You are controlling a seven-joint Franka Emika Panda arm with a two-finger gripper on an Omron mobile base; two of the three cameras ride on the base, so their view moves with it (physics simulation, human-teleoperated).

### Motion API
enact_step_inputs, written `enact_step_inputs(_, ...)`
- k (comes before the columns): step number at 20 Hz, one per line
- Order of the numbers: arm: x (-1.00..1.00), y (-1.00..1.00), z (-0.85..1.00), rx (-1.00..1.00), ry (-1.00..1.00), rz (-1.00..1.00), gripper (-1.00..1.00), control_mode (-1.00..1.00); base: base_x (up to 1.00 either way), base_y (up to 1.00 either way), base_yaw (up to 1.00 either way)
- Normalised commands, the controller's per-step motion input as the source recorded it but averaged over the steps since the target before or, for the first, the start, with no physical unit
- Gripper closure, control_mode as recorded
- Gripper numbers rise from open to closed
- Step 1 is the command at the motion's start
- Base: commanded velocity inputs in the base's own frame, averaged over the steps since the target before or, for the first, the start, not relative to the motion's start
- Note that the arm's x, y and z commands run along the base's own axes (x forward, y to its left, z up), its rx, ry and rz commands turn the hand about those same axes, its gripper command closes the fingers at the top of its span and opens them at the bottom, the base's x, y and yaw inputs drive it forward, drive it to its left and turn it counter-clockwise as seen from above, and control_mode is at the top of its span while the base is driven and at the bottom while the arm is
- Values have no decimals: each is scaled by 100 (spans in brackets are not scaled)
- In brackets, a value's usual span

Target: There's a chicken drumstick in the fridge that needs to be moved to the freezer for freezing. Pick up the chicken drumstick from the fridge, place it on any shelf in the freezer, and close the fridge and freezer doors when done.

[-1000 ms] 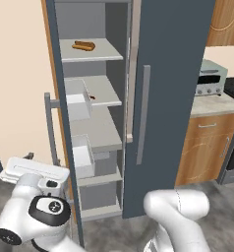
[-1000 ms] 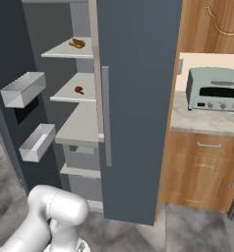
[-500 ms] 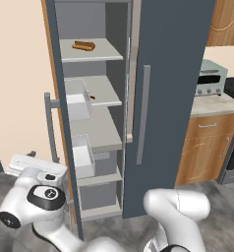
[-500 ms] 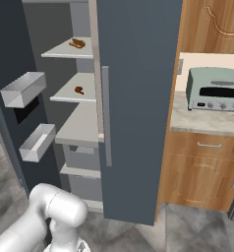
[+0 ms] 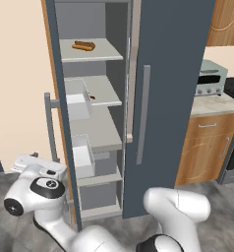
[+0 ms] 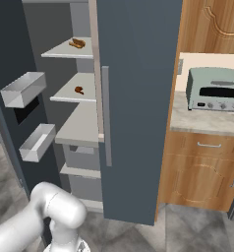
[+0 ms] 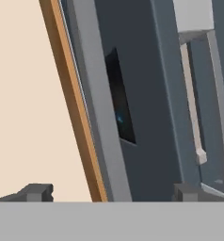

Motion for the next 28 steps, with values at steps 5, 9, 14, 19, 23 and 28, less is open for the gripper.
enact_step_inputs(5, 21, 23, -39, 0, 12, -1, -100, -100, 0, 0, 0)
enact_step_inputs(9, 9, 27, -31, 0, 6, -4, -100, -100, 0, 0, 0)
enact_step_inputs(14, 17, 18, -27, 0, 4, -5, -100, -100, 0, 0, 0)
enact_step_inputs(19, 32, 5, -24, -3, 1, -12, -100, -100, 0, 0, 0)
enact_step_inputs(23, 55, 0, -31, -3, 5, -14, -100, -100, 0, 0, 0)
enact_step_inputs(28, 53, 3, -36, -5, 5, -12, -100, -100, 0, 0, 0)
